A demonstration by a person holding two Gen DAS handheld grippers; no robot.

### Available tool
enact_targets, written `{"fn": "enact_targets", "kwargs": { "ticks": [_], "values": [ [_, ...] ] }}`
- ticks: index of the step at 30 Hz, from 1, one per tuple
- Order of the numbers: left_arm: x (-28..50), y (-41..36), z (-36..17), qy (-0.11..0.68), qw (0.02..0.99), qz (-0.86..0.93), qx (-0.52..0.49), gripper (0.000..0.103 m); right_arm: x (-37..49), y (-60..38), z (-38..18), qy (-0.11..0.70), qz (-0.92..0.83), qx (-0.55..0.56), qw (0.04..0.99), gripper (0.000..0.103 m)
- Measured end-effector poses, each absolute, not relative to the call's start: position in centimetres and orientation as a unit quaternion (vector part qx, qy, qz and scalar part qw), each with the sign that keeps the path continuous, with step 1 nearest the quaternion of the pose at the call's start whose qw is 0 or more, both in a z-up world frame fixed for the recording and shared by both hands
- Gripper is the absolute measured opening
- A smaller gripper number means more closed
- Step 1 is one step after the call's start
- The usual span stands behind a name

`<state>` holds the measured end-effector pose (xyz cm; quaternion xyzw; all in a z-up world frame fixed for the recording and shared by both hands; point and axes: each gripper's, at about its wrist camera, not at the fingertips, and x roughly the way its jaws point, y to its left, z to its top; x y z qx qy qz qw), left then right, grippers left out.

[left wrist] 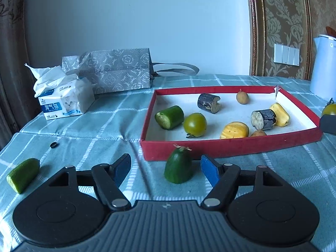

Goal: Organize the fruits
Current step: 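Grasp the dark green fruit with the left tool while the right tool holds the tomato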

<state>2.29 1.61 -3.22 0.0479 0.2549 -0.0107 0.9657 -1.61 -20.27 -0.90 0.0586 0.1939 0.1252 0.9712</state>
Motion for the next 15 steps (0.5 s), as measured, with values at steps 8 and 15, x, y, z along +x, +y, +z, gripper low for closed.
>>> {"fn": "enact_targets", "kwargs": {
  "ticks": [8, 15],
  "values": [
    [2.59, 1.17, -3.57, 0.260, 0.964, -0.016, 0.053, 0.073, -1.93, -20.52, -0.56, 0.183, 0.128, 0.065, 0.973, 0.031],
    [2.98, 1.23, -3.82, 0.272, 0.961, -0.018, 0.050, 0.073, -2.00, -20.76, -0.52, 0.180, 0.128, 0.069, 0.973, 0.031]
  ]
}}
